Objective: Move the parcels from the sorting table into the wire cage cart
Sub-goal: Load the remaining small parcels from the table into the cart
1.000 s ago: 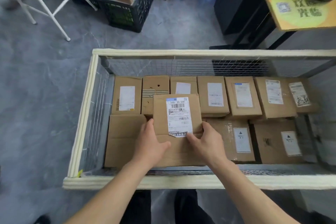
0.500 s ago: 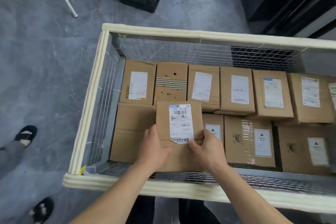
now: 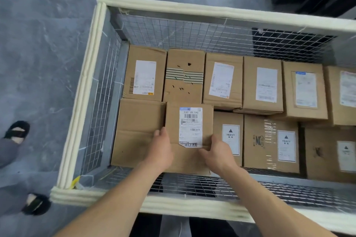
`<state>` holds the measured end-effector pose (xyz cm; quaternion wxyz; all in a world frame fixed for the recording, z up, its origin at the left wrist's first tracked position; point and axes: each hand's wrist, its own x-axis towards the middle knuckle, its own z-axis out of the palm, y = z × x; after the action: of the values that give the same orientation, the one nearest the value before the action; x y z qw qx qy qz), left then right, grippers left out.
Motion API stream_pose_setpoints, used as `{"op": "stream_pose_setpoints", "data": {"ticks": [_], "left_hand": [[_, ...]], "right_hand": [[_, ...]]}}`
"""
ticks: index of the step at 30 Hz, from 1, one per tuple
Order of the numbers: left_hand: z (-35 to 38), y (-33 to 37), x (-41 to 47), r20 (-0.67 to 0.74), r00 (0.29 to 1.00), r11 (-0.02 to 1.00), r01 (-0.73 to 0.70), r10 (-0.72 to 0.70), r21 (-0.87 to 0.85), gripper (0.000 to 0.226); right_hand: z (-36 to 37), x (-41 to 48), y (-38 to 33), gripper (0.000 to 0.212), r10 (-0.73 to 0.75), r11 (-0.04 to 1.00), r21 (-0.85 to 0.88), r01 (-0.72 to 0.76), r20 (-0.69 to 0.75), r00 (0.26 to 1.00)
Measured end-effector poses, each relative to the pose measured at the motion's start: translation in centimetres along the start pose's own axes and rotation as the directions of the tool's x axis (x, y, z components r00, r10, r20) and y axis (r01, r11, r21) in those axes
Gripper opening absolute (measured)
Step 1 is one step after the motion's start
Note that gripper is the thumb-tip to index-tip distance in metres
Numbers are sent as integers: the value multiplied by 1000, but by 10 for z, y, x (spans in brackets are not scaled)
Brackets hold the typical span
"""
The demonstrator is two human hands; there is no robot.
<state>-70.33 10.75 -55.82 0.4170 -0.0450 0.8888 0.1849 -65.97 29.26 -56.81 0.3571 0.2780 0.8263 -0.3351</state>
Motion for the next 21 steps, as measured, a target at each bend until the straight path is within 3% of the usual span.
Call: {"op": "stream_pose_setpoints", "data": {"ticks": [6, 11, 15, 21], "left_hand": [[9, -2, 11, 102, 995, 996, -2, -7, 91, 77], [9, 1, 17, 124, 992, 992, -1, -15, 127, 73], [1, 1, 11, 104, 995, 988, -11, -5, 153, 71], [-32, 23, -18, 19, 995, 980, -96, 94, 176, 64]], "right_hand": [[13, 18, 3, 26, 27, 999, -39, -25, 48, 999], [13, 32, 4, 26, 26, 981, -192, -13, 62, 998], [3, 25, 5, 38, -11, 978, -205, 34, 115, 993], [-30, -10, -13, 46, -50, 981, -183, 58, 48, 998]]}}
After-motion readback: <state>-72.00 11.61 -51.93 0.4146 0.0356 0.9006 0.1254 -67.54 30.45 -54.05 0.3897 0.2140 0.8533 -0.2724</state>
